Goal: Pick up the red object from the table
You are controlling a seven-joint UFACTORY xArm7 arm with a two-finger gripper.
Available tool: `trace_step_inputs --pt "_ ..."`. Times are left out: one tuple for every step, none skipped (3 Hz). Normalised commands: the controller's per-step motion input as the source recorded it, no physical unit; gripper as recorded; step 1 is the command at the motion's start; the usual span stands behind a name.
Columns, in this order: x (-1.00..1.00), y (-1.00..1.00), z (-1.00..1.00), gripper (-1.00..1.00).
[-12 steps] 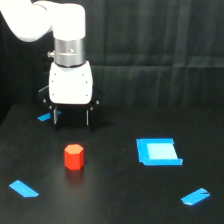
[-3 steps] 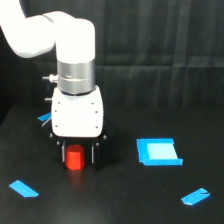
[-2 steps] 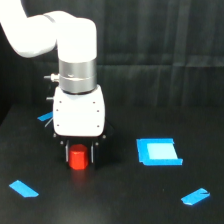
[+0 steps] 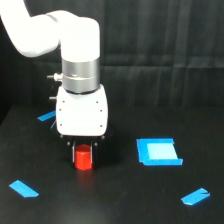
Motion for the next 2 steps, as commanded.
trace_step_inputs --pt "0.02 0.12 0.95 -1.0" --pt "-0.03 -0.04 1.0 -1.0"
